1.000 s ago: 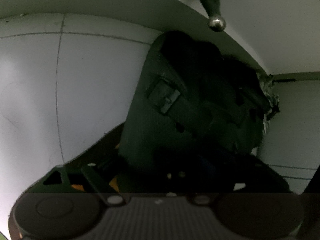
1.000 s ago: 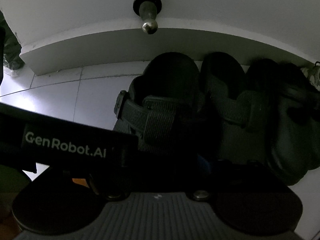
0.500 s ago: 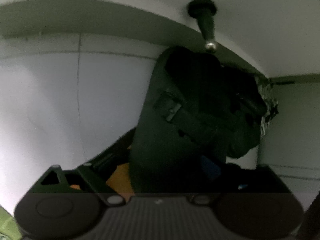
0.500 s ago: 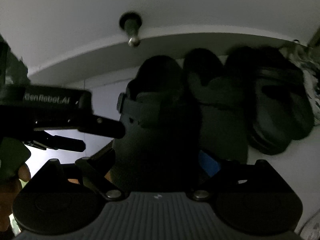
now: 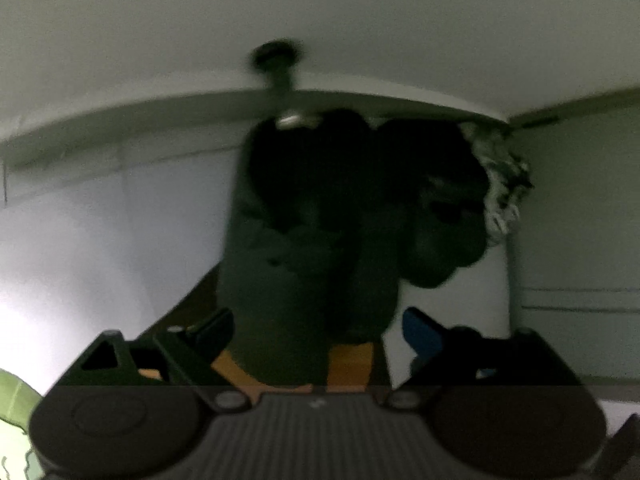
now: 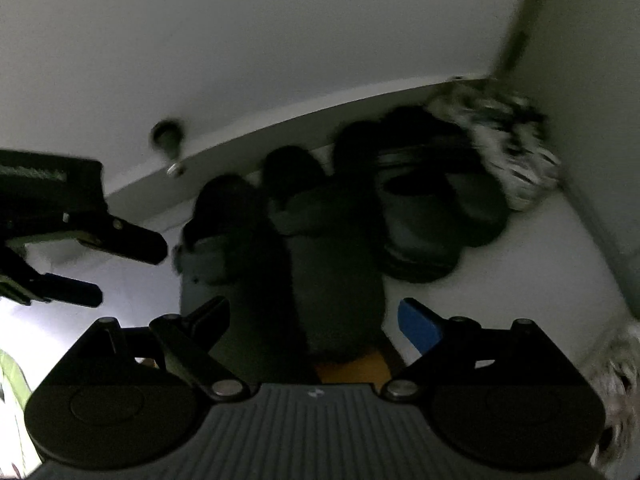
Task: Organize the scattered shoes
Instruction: 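Withdraw both tools and turn the left tool toward the white sneakers on the floor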
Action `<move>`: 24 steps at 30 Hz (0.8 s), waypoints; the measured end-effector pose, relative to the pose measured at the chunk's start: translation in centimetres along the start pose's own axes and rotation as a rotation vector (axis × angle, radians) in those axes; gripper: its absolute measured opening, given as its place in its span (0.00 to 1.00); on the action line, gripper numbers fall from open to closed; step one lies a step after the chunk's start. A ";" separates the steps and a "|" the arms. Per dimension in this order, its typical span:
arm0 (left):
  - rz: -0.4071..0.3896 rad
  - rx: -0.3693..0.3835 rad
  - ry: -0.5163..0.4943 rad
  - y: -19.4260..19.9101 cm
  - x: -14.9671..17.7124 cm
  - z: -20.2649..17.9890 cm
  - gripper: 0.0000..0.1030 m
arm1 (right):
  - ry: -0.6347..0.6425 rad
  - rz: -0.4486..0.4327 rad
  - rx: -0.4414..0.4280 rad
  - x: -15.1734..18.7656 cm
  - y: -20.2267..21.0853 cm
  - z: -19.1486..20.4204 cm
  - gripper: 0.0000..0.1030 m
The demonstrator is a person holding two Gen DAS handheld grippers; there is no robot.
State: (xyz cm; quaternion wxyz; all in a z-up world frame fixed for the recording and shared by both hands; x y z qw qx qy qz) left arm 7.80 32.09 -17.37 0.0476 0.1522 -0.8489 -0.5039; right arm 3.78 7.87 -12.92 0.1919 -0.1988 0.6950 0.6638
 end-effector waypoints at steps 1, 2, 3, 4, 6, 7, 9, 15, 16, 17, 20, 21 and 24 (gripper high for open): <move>-0.003 -0.006 -0.016 0.5 -0.3 -1.0 0.90 | -0.032 -0.003 0.011 0.0 0.3 -0.4 0.91; -0.005 -0.012 -0.033 1.1 -0.5 -2.0 0.90 | -0.062 -0.009 0.018 0.1 0.6 -0.8 0.91; -0.008 -0.018 -0.049 1.6 -0.8 -3.0 0.90 | -0.091 -0.024 0.032 0.2 1.1 -1.2 0.91; -0.011 -0.024 -0.065 2.2 -1.0 -4.0 0.90 | -0.109 -0.041 0.056 0.2 1.4 -1.5 0.91; -0.016 -0.036 -0.098 3.3 -1.5 -6.0 0.90 | -0.140 -0.076 0.115 0.1 2.0 -1.9 0.91; -0.019 -0.042 -0.114 3.8 -1.8 -7.0 0.90 | -0.168 -0.101 0.143 0.0 2.3 -2.3 0.91; -0.031 -0.039 -0.135 4.0 -2.3 -8.3 0.91 | -0.218 -0.132 0.188 -0.2 2.7 -2.9 0.91; -0.039 -0.051 -0.257 1.4 -3.0 -11.4 0.94 | -0.431 -0.179 0.329 -0.7 2.4 -5.6 0.91; -0.029 -0.062 -0.274 0.9 -3.0 -11.5 0.94 | -0.480 -0.171 0.341 -0.6 2.1 -6.2 0.91; -0.017 -0.069 -0.282 0.5 -3.0 -11.5 0.92 | -0.512 -0.164 0.352 -0.5 1.7 -6.7 0.91; 0.004 -0.090 -0.282 0.6 -2.5 -11.7 0.88 | -0.574 -0.146 0.391 -0.1 1.1 -7.8 0.91; 0.007 -0.097 -0.276 1.0 -2.2 -11.7 0.88 | -0.607 -0.145 0.402 0.1 1.3 -8.2 0.91; 0.016 -0.118 -0.259 2.1 -1.3 -12.0 0.89 | -0.588 -0.156 0.483 1.2 2.6 -7.5 0.91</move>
Point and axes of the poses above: each gripper's, at about its wrist camera, not at the fingertips, and y roughly against the way its jaws point, z to its left, x to its underside, the point moved 1 cm from there along -y, roughly the way its jaws point, and after that the axes turned 7 degrees about -y, right-handed, at the moved point
